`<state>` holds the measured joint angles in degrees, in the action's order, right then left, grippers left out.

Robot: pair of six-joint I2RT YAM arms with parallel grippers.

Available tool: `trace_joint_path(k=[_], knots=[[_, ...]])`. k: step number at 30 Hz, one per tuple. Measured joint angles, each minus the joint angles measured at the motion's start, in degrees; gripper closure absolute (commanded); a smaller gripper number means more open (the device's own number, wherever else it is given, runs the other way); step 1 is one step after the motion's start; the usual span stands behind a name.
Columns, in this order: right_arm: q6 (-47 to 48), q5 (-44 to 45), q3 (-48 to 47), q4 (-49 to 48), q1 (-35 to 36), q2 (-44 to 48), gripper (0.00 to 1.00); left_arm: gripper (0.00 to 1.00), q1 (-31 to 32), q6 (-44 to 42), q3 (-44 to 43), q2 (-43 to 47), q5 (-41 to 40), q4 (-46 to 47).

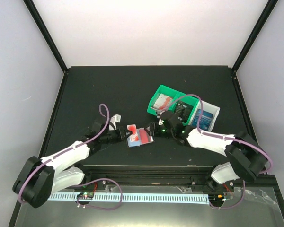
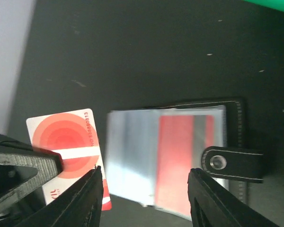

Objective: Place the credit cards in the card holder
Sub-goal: Insert the credit card into the card holder.

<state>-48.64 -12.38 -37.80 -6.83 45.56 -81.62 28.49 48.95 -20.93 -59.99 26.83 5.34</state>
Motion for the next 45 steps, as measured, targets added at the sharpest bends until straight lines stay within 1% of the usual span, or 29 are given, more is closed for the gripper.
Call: trace_joint_path(k=[2, 7, 12, 16, 21, 30, 37, 41, 45], knots=[[2.6, 5.5, -3.7, 6.2, 2.1, -2.0, 0.48, 0.99, 0.0, -0.3, 0.0, -2.8, -1.1, -0.4], [6.6, 14.8, -10.5, 16.1, 5.9, -9.2, 0.49, 0.98, 0.0, -0.3, 0.0, -8.7, -1.5, 0.9], [8.6, 19.9, -14.3, 24.1, 7.8, -16.6, 0.54, 0.98, 0.0, 0.8, -0.1, -14.5, -0.9, 4.3], [8.7, 22.9, -16.5, 27.5, 8.9, -18.1, 0.54, 0.99, 0.0, 2.3, -0.1, -17.7, -0.2, 6.8], [8.7, 24.9, -17.2, 29.6, 9.1, -18.4, 0.54, 0.98, 0.2, 3.8, -0.2, -19.9, 1.2, 10.3], [8.3, 23.9, -16.8, 28.7, 9.1, -18.4, 0.61, 0.99, 0.3, 6.0, -0.5, -24.3, 3.6, 15.8], [8.0, 24.0, -16.8, 28.6, 9.1, -18.4, 0.63, 0.99, 0.5, 6.4, -0.5, -23.1, 3.5, 15.8], [8.0, 24.7, -17.0, 29.2, 9.1, -18.3, 0.59, 0.98, 0.5, 6.3, -0.5, -20.7, 3.1, 15.3], [8.3, 26.0, -17.9, 31.9, 9.1, -18.3, 0.59, 0.98, 0.5, 6.3, -0.5, -20.0, 3.0, 15.1]])
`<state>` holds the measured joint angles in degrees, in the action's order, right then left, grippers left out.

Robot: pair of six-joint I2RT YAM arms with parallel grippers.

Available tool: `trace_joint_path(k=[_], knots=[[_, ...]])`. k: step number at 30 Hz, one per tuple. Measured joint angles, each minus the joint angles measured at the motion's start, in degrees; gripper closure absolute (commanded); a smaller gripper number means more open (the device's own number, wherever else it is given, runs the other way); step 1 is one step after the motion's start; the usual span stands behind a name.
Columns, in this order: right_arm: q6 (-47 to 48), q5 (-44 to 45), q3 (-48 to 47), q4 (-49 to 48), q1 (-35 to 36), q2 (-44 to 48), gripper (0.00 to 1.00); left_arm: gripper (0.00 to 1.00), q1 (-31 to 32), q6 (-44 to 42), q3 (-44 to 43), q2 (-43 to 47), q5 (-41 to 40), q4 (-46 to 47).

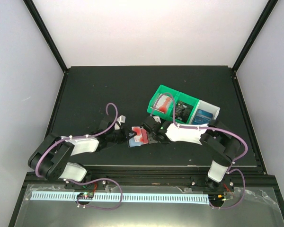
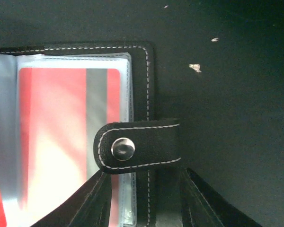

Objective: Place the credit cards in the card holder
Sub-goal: Insert the credit card into the card holder.

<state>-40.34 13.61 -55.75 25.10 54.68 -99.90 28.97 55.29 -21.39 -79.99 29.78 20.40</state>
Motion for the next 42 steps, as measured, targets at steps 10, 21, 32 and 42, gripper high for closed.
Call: trace_joint_path(k=[10, 21, 32, 42], knots=[[1.6, 0.4, -1.7, 1.5, 0.0, 0.0, 0.61, 0.98, 0.0, -0.3, -0.9, -3.3, 0.1, -0.5], [1.0, -2.5, -0.2, -1.0, -0.2, -0.1, 0.57, 0.98, 0.0, 1.0, -1.5, -7.2, 1.9, 2.4], [-1.7, -9.0, 5.8, -9.7, -3.3, 3.0, 0.5, 0.99, 0.0, 3.6, -1.9, -9.6, 3.5, 4.0], [-3.6, -12.8, 7.7, -13.5, -4.5, 4.0, 0.48, 0.98, 0.0, 5.7, -1.9, -9.7, 4.0, 4.5]])
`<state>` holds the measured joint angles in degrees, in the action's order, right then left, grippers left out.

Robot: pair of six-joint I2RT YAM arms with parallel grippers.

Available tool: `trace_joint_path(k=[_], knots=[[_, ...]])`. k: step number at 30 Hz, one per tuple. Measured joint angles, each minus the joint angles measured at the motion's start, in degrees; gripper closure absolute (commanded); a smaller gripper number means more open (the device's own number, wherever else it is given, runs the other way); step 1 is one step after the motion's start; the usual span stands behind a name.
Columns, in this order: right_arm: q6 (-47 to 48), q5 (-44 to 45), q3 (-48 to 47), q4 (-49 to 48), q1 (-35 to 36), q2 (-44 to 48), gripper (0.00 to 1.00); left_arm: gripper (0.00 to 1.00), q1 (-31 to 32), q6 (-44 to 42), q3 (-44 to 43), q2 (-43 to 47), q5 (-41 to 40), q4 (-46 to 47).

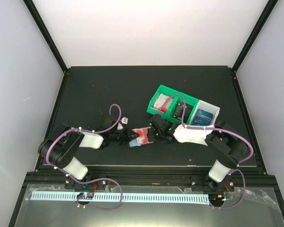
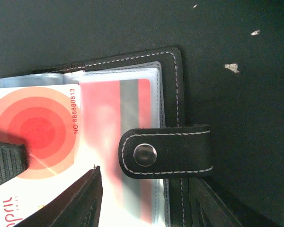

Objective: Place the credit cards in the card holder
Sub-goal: Insert the credit card into the card holder.

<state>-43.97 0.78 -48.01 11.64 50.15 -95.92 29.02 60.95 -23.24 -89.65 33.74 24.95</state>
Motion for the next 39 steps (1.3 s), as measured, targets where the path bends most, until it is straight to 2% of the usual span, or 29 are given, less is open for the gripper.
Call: trace_joint_path(k=[20, 33, 39], knots=[[-1.6, -0.7, 0.9, -2.3, -0.2, 0.1, 0.48, 0.98, 0.6, 7.4, 3.9, 0.0, -1.3, 5.4], [-1.4, -1.9, 1.3, -3.6, -0.4, 0.1, 0.48, 0.94, 0.8, 4.6, -0.4, -5.0, -0.9, 5.6], [-1.4, -2.2, 1.6, -4.2, -0.5, 0.1, 0.48, 0.87, 1.8, 2.8, -1.4, -5.8, -2.2, 5.1]])
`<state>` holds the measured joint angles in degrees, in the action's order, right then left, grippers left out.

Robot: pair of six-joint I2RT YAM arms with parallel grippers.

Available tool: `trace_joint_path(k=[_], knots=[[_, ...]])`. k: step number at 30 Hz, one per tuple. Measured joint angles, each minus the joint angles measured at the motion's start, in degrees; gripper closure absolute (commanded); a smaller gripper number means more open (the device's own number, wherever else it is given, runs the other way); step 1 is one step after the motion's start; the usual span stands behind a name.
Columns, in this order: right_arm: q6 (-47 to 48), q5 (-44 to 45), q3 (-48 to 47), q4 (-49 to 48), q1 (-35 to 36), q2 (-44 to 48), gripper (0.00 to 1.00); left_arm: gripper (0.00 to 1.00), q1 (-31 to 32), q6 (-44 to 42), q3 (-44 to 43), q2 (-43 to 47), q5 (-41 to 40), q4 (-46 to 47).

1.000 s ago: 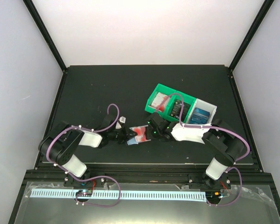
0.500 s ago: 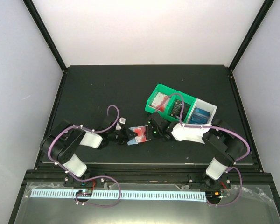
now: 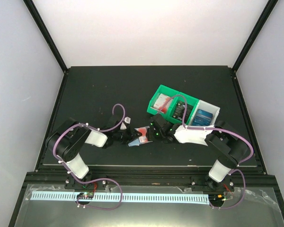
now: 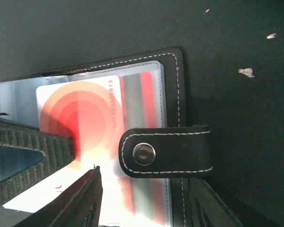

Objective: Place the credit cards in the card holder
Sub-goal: Insert the credit card into the card holder.

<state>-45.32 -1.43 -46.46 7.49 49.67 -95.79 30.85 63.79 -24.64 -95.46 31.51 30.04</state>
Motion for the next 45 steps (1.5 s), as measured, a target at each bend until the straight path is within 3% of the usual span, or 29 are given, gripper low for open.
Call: trace_joint_path(k=[5, 12, 20, 30, 36, 39, 45], knots=[[0.0, -0.2, 0.1, -0.3, 0.0, 0.0, 0.48, 0.78, 1.0, -2.2, -1.9, -0.9, -0.5, -1.5], [-0.3, -0.3, 1.7, -1.7, 0.1, 1.0, 0.48, 0.52, 2.9, -7.5, -3.8, 3.3, -3.7, -9.2], [-0.2, -1.0, 1.9, -2.1, 0.1, 1.1, 0.48, 0.37, 3.7, -12.7, -4.2, 9.6, -7.8, -19.0], [0.4, -6.3, 2.2, -3.5, 0.1, 1.1, 0.48, 0.28, 4.5, -17.5, -6.3, 14.6, -13.5, -31.6], [0.5, -7.8, 2.6, -4.4, 0.1, 1.1, 0.48, 0.13, 4.5, -19.9, -8.8, 16.9, -17.9, -40.5], [0.5, -8.3, 2.6, -4.9, 0.1, 1.1, 0.48, 0.14, 4.5, -20.9, -8.9, 18.6, -19.5, -43.3], [0.6, -10.2, 3.3, -6.4, 0.1, 1.1, 0.5, 0.27, 4.5, -21.8, -8.8, 21.0, -21.3, -45.0]])
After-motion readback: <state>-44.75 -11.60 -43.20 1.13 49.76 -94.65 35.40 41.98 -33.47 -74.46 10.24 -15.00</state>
